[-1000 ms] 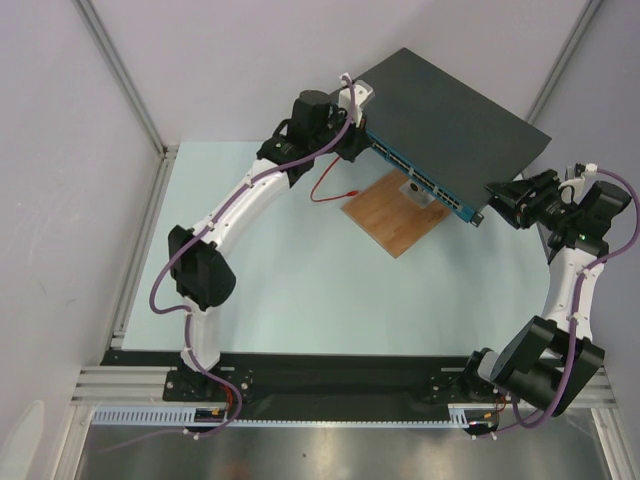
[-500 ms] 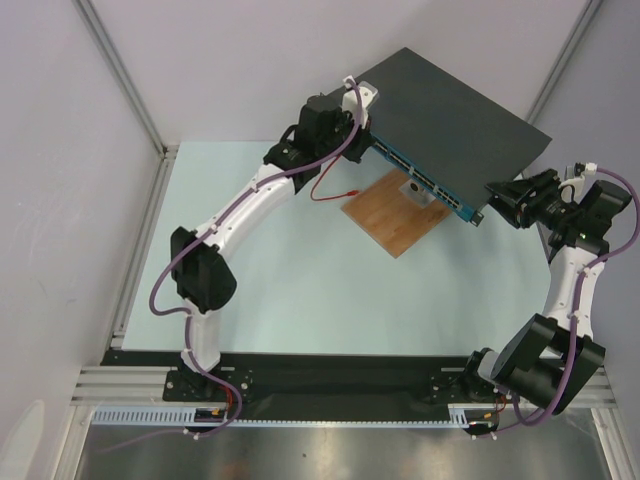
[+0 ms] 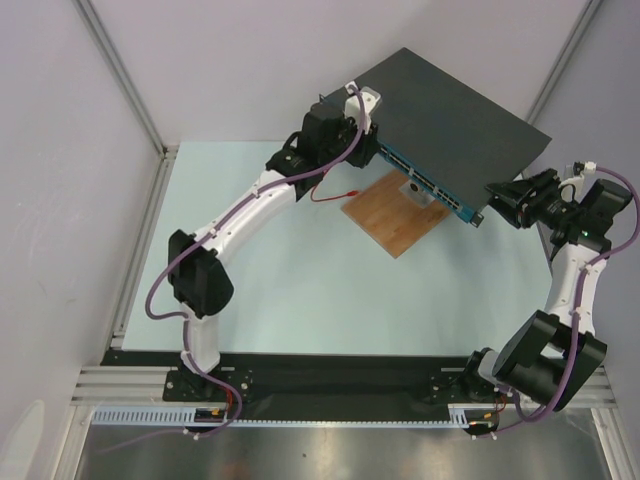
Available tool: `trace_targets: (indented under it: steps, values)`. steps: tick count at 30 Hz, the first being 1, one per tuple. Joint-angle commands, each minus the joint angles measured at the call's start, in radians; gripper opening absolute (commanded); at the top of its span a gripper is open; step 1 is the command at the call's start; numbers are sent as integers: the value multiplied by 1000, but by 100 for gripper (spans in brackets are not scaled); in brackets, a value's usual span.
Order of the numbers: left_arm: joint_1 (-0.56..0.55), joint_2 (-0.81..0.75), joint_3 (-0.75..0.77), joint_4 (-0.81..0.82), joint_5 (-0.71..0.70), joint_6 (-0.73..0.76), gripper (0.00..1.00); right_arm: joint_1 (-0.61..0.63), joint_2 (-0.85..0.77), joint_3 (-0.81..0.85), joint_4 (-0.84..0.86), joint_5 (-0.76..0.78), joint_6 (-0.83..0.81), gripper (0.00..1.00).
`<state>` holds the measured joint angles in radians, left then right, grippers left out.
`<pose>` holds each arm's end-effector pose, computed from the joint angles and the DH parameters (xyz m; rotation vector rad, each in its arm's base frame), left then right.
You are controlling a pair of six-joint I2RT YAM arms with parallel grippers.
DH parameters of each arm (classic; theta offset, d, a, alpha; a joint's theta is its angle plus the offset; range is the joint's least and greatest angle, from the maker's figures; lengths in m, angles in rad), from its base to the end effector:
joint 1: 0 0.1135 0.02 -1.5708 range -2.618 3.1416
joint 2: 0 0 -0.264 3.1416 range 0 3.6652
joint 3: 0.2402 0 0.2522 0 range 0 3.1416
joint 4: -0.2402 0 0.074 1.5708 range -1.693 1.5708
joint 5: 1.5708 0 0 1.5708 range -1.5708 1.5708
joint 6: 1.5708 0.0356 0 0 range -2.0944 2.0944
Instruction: Insert the plug into the switch port
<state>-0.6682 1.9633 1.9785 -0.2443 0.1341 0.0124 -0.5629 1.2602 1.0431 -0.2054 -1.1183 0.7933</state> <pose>0.3671 -0.2958 0.3963 0.7044 1.6964 -0.5854 0.2481 -0.1187 0.3340 0.5604 1.8542 1.2496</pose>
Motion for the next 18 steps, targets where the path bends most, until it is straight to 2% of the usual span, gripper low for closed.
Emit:
trace_targets:
  steps: [1, 3, 5, 6, 7, 8, 9, 10, 11, 12, 15, 17, 18]
  values:
    - [-7, -102, -53, 59, 119, -20, 41, 11, 25, 54, 49, 72, -78, 0]
    - [19, -156, -108, 16, 166, -25, 47, 8, 27, 66, 35, 64, -106, 1]
    - [35, -229, -142, -21, 197, -16, 57, 6, 27, 86, -8, 66, -137, 9]
    - [50, -253, -167, -39, 203, -15, 61, 1, 28, 100, -12, 64, -153, 16]
    - [58, -273, -179, -82, 212, -15, 71, -2, 27, 107, -25, 66, -164, 20]
    - [65, -294, -193, -98, 214, 9, 75, -5, 25, 113, -28, 68, -169, 25]
    - [85, -331, -217, -116, 219, 9, 79, -11, 25, 127, -29, 66, -175, 34]
    - [96, -352, -231, -142, 232, 11, 89, -20, 27, 135, -32, 64, -178, 40]
    - [107, -369, -245, -159, 243, 11, 94, -25, 28, 144, -40, 64, -186, 46]
    - [133, -406, -268, -173, 252, 12, 99, -31, 30, 153, -46, 60, -199, 59]
    - [198, -448, -294, -242, 295, -6, 100, -55, 36, 202, -103, 51, -241, 80]
    - [245, -475, -299, -301, 346, -46, 100, -81, 33, 254, -162, 48, -307, 87]
    - [287, -484, -302, -331, 348, -58, 100, -89, 31, 276, -187, 48, -333, 94]
